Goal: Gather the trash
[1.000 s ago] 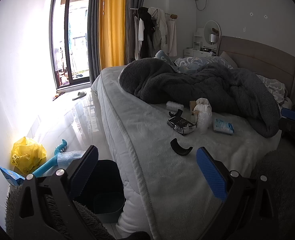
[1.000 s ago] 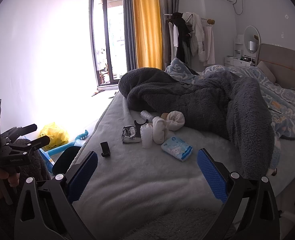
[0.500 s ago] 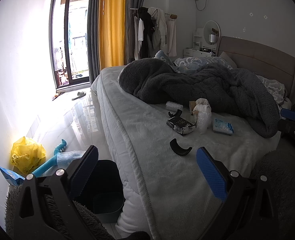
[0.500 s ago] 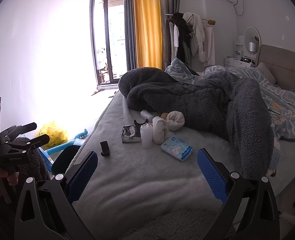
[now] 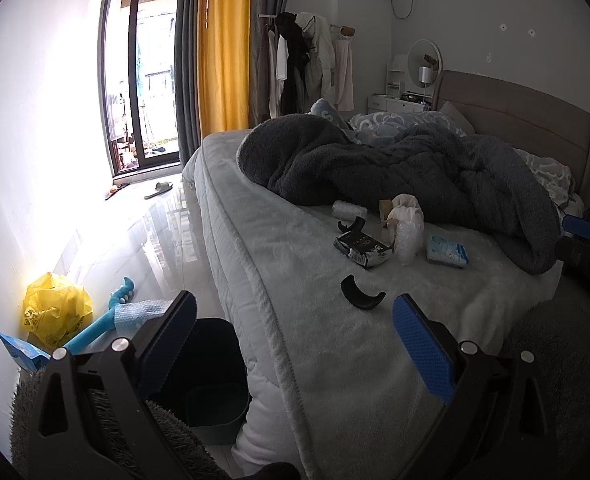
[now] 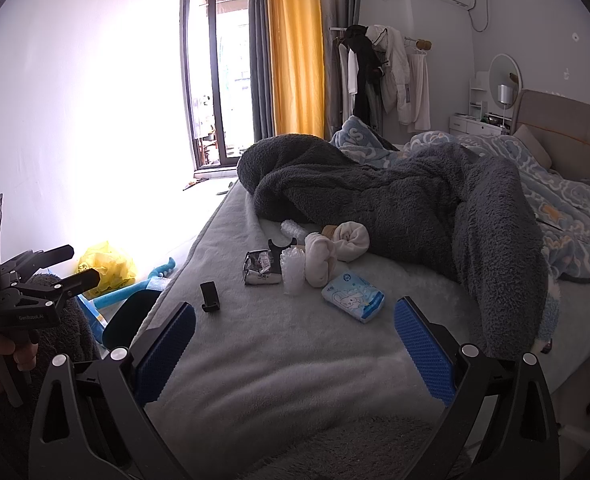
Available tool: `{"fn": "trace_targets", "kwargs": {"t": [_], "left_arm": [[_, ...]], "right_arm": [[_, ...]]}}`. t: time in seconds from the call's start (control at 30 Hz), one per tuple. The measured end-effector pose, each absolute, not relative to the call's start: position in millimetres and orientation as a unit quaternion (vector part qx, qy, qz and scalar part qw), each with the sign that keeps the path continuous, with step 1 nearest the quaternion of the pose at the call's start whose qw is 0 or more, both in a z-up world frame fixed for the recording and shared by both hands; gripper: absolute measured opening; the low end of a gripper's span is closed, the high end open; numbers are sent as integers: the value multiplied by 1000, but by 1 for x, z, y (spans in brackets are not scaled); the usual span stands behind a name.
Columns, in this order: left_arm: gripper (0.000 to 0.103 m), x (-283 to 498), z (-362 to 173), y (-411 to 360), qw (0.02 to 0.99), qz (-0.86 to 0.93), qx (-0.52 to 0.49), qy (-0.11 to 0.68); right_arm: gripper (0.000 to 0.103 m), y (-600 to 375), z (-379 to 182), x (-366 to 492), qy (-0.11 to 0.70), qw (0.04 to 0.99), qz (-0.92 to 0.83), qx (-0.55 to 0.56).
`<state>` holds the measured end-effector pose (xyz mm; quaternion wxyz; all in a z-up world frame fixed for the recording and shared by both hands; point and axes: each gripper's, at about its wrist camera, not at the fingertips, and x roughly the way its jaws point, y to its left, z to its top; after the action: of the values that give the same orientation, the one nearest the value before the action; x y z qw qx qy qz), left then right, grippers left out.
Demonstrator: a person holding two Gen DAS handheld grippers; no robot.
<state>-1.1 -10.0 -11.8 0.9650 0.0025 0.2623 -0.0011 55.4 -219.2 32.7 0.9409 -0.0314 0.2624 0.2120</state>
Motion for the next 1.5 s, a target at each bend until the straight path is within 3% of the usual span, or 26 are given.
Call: {"fn": "trace_targets", "kwargs": {"t": [0.63, 1.5], "left_arm": [[100, 9, -14, -17, 959, -21, 23, 280], [99, 93, -26, -38, 939, -138, 50, 311]], "right_arm": [[100, -216, 29, 68, 279, 935, 213, -50], [100, -208, -7, 177, 328, 911, 240, -71]]}}
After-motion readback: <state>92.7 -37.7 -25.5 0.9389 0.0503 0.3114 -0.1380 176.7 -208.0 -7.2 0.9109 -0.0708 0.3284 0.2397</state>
